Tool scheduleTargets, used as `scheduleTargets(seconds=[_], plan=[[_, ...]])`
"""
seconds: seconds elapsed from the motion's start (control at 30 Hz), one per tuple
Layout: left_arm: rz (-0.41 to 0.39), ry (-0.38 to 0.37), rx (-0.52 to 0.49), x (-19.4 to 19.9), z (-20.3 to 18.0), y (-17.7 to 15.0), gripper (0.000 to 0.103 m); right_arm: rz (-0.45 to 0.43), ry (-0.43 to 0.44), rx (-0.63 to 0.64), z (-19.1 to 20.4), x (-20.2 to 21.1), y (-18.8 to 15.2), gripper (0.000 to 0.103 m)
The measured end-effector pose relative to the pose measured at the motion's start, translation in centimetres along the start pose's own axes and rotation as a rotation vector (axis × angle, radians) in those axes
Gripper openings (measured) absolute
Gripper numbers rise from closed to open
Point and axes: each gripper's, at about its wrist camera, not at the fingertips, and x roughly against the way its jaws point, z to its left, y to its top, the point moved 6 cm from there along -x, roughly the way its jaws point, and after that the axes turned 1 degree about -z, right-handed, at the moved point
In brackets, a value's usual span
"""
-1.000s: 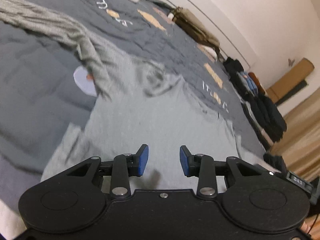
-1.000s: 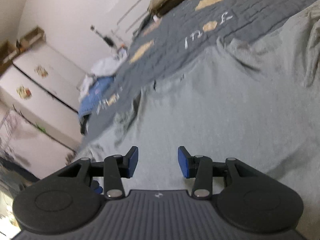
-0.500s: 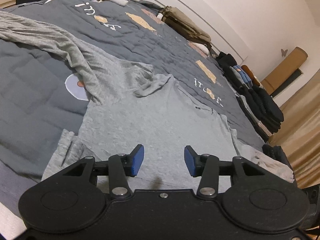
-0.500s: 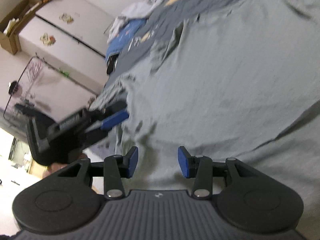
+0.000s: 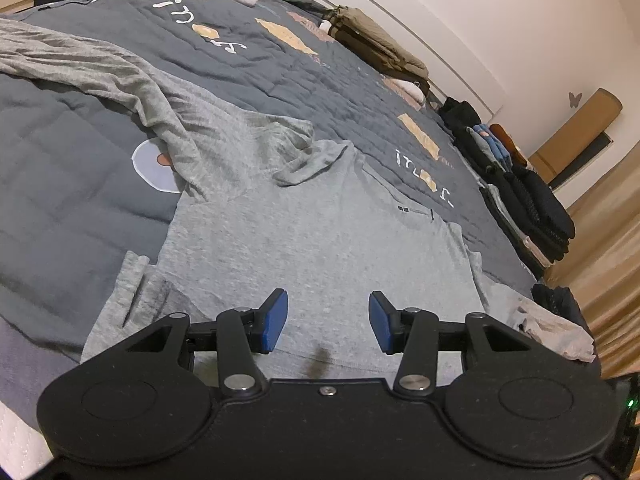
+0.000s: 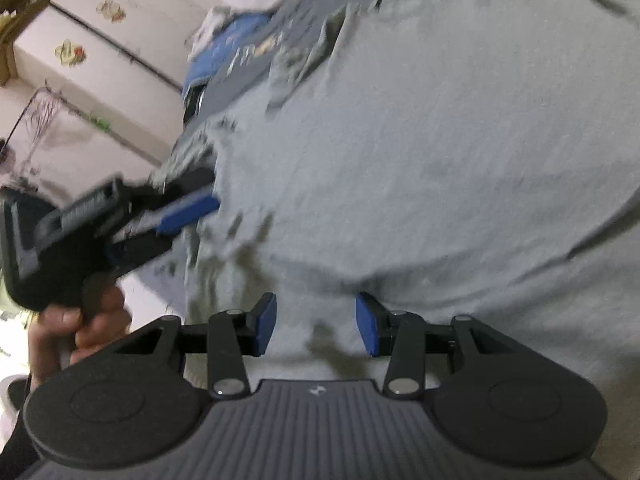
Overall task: Fold clothes
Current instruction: 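Move both open grippers over the shirt toward each other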
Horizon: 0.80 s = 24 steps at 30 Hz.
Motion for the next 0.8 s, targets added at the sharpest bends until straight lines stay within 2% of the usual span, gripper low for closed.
scheduleTargets(seconds=[0.13,0.23,0.37,0.47,0.57,0.67,0.8], plan=[[0.014,-0.005,-0.051,-0.1,-0.8,-0.6,0.047,-0.13,-0.012,-0.011,-0.8,0.9,2.5,0.043],[0.053,-0.048,-0.134,-0.3,-2.5,-1.6,0.047,-0.184,-0.015,-0.046,-2.0,1.3,4.0,0.043],[0.178,-0.172,-0.234,-0.6,-5.0,-3.7,0.047,-0.217,0.007,-0.106,-2.6,2.2,5.3,0.043],[0.278,-0.217,-0.25,-1.1,-5.5,-5.5,0.047,-0.216,0.034,-0.109,-2.1,2.9,5.6,0.043],[0.344,-0.185,-0.245,-2.1,-5.0,-6.7,0.047,-0.19,0.041,-0.117,-1.7,2.9,5.1,0.043],[0.373,-0.138,-0.252,-3.0,-4.4,-7.4,0.047,-0.148,0.036,-0.112,-1.5,2.7,4.4,0.043],[0.3,-0.11,-0.253,-3.5,-4.3,-6.6,0.047,-0.098,0.033,-0.09,-1.0,2.6,3.4,0.043]])
